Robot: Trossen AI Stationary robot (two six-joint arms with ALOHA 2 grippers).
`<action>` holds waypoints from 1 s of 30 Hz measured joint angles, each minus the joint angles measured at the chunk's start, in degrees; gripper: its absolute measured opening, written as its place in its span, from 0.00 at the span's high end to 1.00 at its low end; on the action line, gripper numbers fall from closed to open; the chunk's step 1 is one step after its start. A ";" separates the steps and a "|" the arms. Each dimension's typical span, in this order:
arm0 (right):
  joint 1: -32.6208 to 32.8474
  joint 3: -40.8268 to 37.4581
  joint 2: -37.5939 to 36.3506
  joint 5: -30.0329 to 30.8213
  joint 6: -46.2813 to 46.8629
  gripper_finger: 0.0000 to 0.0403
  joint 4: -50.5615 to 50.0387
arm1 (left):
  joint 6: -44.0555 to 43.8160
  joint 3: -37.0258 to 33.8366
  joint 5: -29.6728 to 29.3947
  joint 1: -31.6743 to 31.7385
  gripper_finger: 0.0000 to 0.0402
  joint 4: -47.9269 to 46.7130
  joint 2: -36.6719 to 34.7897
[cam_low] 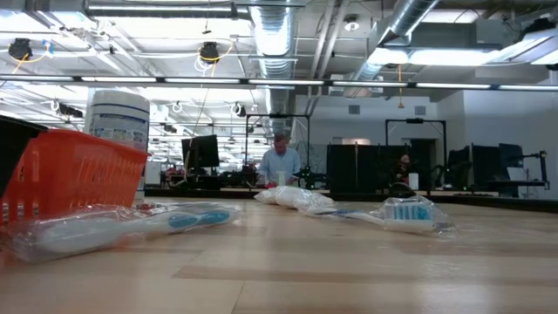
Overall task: Pick & Place Travel size toiletries
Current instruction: Put the right blue toothbrush into the left black basket
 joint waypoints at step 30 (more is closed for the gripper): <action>0.00 0.00 0.00 0.00 -0.03 0.39 -0.79 | 4.20 -1.32 -1.39 0.44 1.00 7.18 5.34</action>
